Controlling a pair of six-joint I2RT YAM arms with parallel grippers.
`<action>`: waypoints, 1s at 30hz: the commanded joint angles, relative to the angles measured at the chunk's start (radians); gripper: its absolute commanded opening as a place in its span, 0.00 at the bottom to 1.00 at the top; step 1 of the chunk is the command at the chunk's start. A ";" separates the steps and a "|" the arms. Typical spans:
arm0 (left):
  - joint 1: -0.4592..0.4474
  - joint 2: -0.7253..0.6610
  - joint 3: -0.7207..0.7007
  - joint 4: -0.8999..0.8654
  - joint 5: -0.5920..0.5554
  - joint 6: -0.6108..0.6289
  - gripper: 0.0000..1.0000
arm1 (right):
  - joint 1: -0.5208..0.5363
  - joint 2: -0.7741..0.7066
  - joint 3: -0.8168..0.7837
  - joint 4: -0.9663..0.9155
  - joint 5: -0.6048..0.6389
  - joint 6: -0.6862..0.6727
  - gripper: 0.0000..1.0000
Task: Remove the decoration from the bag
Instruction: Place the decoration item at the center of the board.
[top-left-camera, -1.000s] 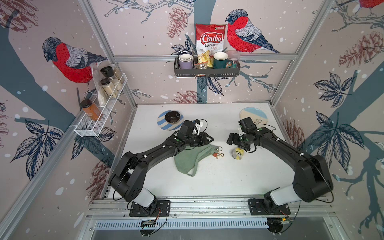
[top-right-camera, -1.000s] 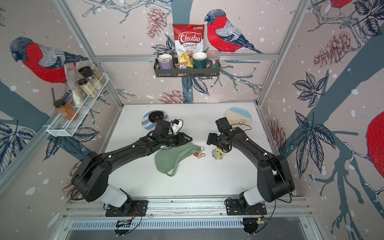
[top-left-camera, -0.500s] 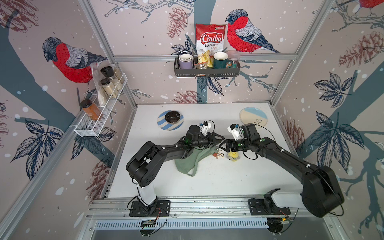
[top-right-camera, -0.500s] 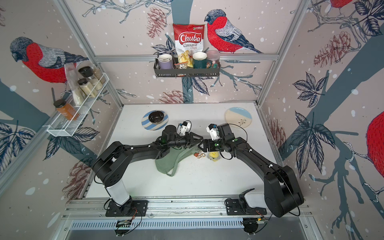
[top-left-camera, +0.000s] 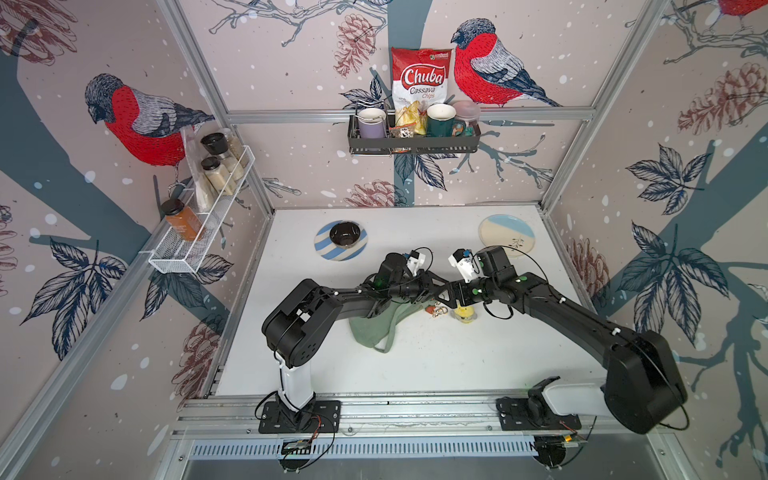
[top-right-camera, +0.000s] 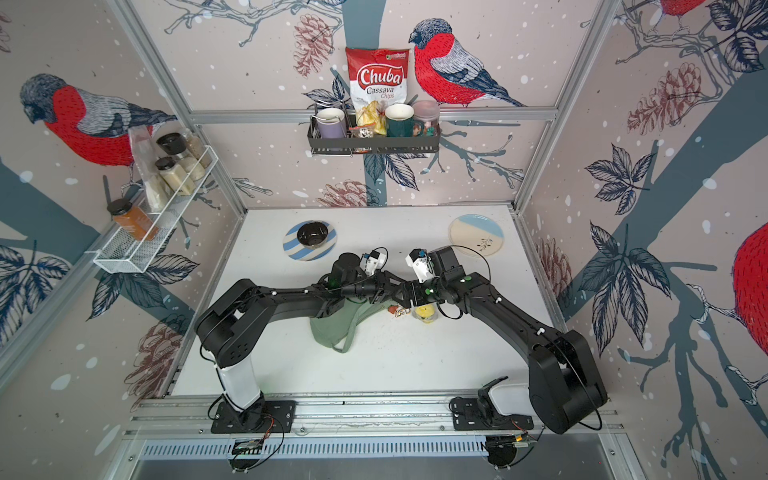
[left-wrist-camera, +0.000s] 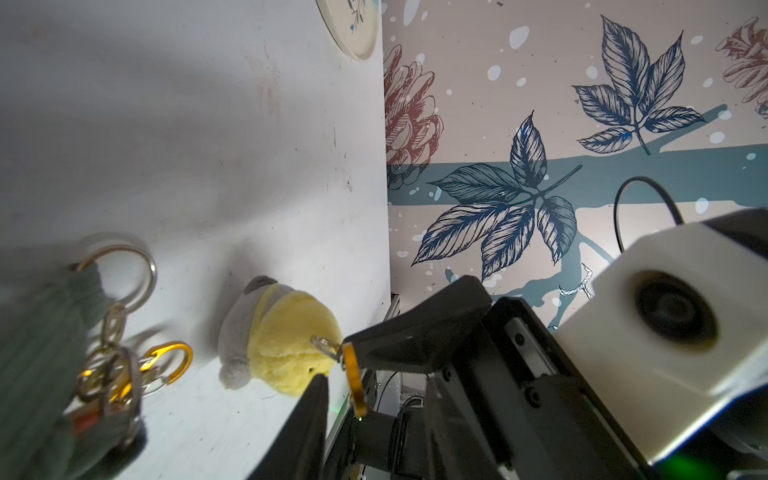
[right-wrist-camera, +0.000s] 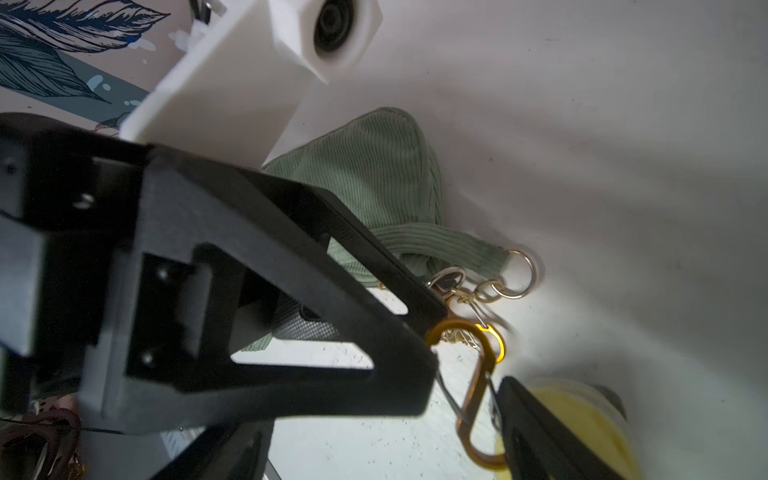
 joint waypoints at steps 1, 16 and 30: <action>-0.010 0.015 0.005 0.014 0.027 -0.006 0.31 | 0.012 0.008 0.012 0.044 0.006 -0.006 0.83; -0.024 0.047 0.034 -0.074 0.014 0.053 0.00 | 0.027 -0.018 0.025 0.076 0.029 0.042 0.83; -0.047 0.178 0.318 -0.383 -0.072 0.271 0.00 | -0.174 -0.122 -0.054 0.158 0.231 0.313 0.84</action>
